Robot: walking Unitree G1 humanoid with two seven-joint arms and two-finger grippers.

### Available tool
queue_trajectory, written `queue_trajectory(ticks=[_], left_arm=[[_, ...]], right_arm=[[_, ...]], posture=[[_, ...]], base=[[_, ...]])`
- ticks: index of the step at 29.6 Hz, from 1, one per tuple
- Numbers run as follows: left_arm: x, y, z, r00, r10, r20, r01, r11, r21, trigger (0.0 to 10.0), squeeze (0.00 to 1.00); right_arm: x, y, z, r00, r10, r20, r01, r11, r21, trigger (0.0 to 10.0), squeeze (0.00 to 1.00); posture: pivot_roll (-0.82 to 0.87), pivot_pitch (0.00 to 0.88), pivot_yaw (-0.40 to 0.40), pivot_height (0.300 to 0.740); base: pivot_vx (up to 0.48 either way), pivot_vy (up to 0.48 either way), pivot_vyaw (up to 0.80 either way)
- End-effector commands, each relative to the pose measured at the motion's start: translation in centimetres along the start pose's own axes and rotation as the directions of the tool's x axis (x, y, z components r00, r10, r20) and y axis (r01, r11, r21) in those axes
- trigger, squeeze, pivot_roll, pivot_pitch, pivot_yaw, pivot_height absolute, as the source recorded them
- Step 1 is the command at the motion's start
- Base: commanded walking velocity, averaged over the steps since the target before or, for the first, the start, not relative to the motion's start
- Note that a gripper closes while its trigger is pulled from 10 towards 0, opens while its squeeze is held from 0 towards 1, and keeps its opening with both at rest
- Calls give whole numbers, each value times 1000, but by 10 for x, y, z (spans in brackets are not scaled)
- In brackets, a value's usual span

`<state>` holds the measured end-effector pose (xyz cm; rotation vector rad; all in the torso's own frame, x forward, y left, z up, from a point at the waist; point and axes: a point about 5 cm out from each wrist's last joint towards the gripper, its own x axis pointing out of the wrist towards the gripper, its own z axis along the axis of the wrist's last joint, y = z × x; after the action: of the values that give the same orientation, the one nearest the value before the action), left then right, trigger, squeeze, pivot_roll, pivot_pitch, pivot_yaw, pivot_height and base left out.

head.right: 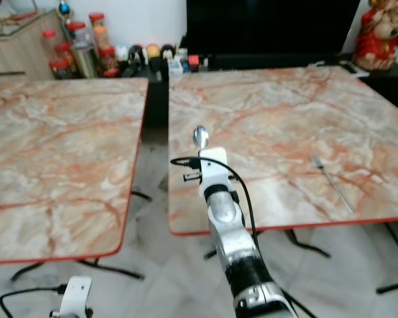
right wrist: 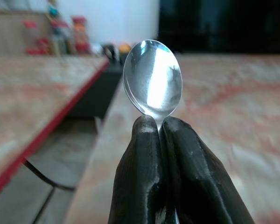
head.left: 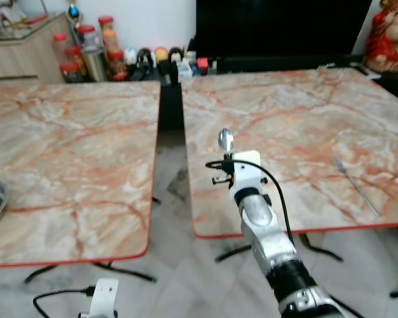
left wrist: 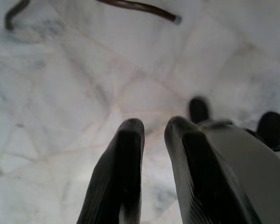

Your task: Setting the table

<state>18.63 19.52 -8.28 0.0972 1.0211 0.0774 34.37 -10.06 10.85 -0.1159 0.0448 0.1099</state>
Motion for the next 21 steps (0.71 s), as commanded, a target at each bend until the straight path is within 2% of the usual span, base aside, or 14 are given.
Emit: queue_trajectory(ticks=[1,21], left_arm=[[0,9,1,1000,25,-1,-25,1000,-1,10000,0],[0,11,0,1000,31,-2,-31,1000,-1,10000,0]], right_arm=[[2,7,6,1000,16,23,-17,1000,15,10000,0],[3,7,6,999,9,33,-10,1000,21,10000,0]], posture=[[-66,0,19,740],[-60,0,21,740]], base=[[0,480,0],[0,480,0]])
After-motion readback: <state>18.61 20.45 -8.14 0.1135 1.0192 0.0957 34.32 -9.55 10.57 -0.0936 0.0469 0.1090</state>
